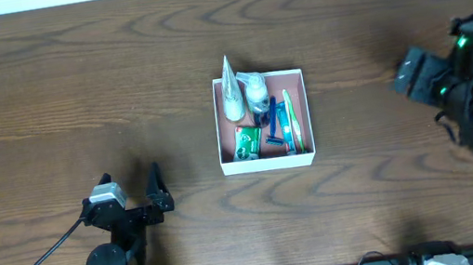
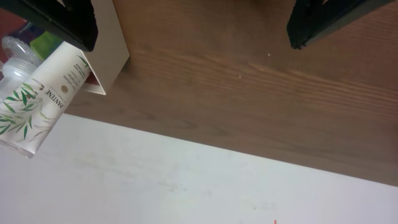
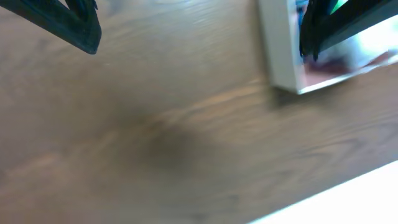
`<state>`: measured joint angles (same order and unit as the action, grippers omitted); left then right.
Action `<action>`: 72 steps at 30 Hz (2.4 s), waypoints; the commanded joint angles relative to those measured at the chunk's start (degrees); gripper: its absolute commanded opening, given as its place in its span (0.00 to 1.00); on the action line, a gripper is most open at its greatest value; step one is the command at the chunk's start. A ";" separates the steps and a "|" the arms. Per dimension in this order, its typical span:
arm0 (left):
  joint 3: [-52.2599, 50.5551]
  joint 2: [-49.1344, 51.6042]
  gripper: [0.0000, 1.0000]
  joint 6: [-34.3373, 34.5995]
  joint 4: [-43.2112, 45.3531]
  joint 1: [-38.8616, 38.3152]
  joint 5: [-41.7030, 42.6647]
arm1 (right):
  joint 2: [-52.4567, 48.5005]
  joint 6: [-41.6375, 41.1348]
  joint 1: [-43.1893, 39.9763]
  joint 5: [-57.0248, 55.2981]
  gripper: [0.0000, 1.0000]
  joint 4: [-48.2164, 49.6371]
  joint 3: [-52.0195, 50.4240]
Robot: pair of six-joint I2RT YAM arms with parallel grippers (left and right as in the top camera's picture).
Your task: Pack container
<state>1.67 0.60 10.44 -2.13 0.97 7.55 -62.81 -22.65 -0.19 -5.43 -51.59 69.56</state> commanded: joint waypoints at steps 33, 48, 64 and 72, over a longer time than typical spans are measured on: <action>-1.44 -0.33 0.98 -0.76 -1.18 0.24 0.81 | 50.99 13.53 3.06 3.37 0.99 52.33 -55.36; -1.44 -0.33 0.98 -0.76 -1.18 0.24 0.81 | 61.16 13.53 1.46 3.58 0.99 54.18 -68.37; -1.44 -0.33 0.98 -0.74 -1.18 0.24 0.81 | 62.53 16.57 1.49 3.61 0.99 47.45 -69.24; -1.44 -0.33 0.98 -0.76 -1.18 0.24 0.81 | 62.53 20.65 1.46 4.39 0.99 47.34 -69.24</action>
<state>1.67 0.60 10.44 -2.13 0.97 7.55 -0.73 -4.97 1.72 -1.69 -3.90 0.45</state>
